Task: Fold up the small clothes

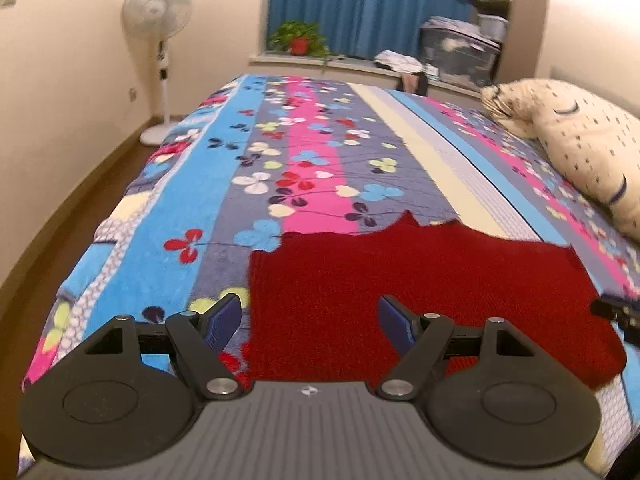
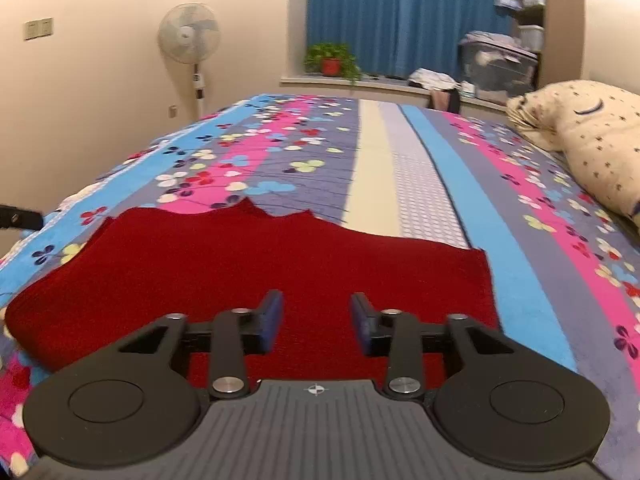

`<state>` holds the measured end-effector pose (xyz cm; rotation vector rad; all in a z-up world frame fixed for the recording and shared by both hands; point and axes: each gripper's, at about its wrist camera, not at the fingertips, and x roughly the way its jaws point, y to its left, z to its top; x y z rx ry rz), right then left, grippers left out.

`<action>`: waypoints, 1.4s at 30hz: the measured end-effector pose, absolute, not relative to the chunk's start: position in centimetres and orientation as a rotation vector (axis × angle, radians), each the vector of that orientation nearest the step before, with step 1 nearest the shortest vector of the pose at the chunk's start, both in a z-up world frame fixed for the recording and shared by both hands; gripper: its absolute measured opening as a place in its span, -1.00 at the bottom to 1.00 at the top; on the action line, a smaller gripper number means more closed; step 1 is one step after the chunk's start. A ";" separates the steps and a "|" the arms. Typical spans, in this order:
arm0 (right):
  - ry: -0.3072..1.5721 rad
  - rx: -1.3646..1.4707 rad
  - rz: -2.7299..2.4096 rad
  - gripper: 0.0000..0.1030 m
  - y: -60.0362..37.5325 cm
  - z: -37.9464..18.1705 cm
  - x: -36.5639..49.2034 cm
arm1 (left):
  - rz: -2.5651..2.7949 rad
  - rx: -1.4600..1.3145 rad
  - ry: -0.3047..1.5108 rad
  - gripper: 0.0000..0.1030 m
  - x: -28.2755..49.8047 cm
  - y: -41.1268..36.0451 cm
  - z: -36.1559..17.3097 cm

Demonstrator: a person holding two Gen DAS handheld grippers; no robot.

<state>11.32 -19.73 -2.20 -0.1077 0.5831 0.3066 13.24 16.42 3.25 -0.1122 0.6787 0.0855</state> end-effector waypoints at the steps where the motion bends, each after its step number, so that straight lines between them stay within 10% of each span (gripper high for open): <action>1: 0.573 -0.117 0.327 -0.97 -19.3 -2.2 11.2 | 0.106 -0.116 0.684 0.56 13.4 16.9 3.3; 9: 0.533 -0.220 0.594 -0.88 -10.8 -2.7 8.0 | 0.276 -0.182 0.750 0.54 14.2 21.7 3.0; 14: 0.516 -0.286 0.725 -0.22 -3.0 -3.7 5.6 | 0.311 -0.195 0.766 0.46 14.3 23.3 3.1; 25: 0.567 -0.588 0.871 -0.07 7.1 -8.3 3.3 | 0.296 -0.222 0.835 0.46 15.0 24.2 1.8; 30: 0.537 -0.695 0.848 -0.10 8.3 -9.4 3.5 | 0.265 -0.247 0.853 0.46 15.4 24.5 1.5; 35: 0.514 -0.640 0.843 -0.69 7.7 -8.2 4.0 | 0.148 -0.312 0.880 0.55 16.4 25.1 1.3; 42: 0.423 -0.467 0.788 -0.72 4.1 -3.6 3.5 | -0.129 -0.603 0.980 0.77 20.1 27.7 -1.5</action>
